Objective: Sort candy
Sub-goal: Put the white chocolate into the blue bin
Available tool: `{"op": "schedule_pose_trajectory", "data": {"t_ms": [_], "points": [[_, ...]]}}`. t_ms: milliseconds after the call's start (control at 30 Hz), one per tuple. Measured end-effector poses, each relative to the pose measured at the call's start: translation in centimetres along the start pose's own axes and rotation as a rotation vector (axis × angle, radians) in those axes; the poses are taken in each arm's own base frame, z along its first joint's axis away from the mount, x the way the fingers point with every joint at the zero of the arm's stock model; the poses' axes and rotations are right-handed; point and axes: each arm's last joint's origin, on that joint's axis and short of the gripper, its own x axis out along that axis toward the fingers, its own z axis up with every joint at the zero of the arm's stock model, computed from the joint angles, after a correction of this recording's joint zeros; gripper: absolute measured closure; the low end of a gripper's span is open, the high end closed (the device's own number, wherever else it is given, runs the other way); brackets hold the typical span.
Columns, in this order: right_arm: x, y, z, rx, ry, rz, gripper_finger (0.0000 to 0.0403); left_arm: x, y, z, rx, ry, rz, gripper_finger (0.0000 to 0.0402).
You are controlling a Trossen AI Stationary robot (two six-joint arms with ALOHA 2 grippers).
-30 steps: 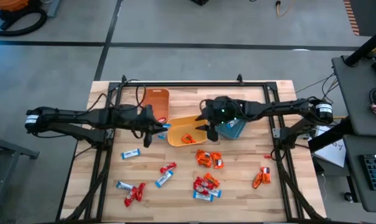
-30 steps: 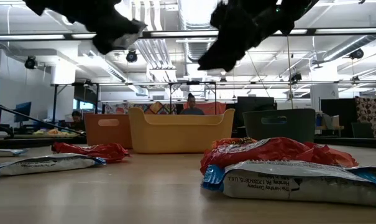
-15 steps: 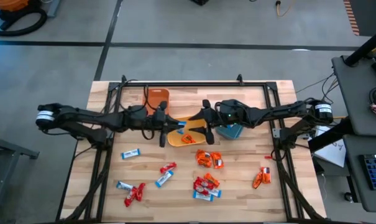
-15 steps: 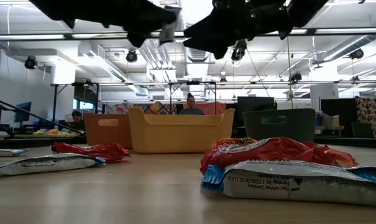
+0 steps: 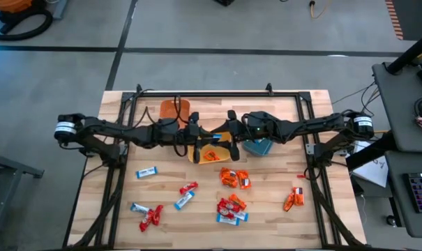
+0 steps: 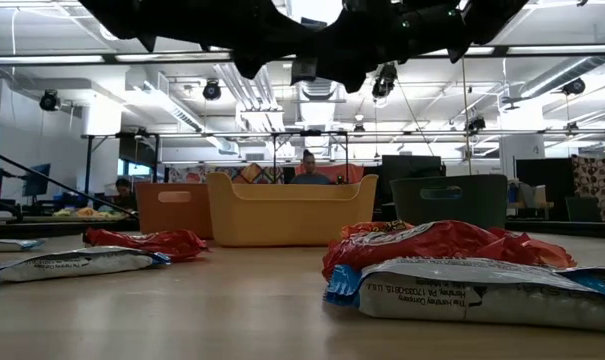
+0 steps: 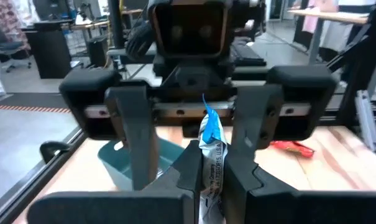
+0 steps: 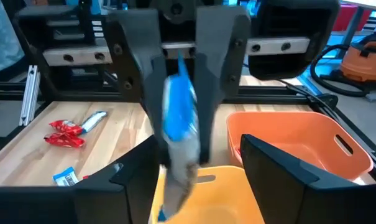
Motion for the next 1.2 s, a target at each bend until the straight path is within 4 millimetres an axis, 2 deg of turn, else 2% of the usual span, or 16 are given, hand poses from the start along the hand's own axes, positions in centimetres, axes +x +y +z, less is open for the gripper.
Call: {"op": "schedule_pose_trajectory", "data": {"t_ms": [133,400,500,600,767,900,1067,1200], "points": [[0.0,0.0,0.0,-0.012,0.003,0.0,0.0229,0.3,0.0,-0.1,0.006,0.004,0.004,0.0385],[0.0,0.0,-0.1,-0.039,0.008,0.001,0.0348,0.2,0.4,0.1,-0.039,0.0,0.016,0.0374],[0.0,0.0,-0.2,-0.053,0.018,0.001,0.0377,0.1,0.5,0.1,-0.046,0.008,0.017,0.0359],[0.0,0.0,-0.4,-0.049,0.041,0.002,0.0378,-0.2,0.6,0.2,-0.048,0.028,0.02,0.0339],[-0.1,-0.3,-1.1,-0.02,0.108,-0.005,0.0357,-1.2,0.8,0.7,-0.048,0.055,0.025,0.0307],[-0.5,-0.8,-1.8,0.005,0.203,-0.057,0.0363,-2.3,0.9,1.0,-0.047,0.114,0.026,0.0289],[-1.7,-1.7,-2.7,0.038,0.382,-0.187,0.0374,-4.1,1.0,1.1,-0.052,0.21,0.027,0.0282],[-2.7,-2.6,-3.2,0.082,0.542,-0.381,0.0372,-5.4,1.1,1.0,-0.053,0.29,0.032,0.0283]]}}
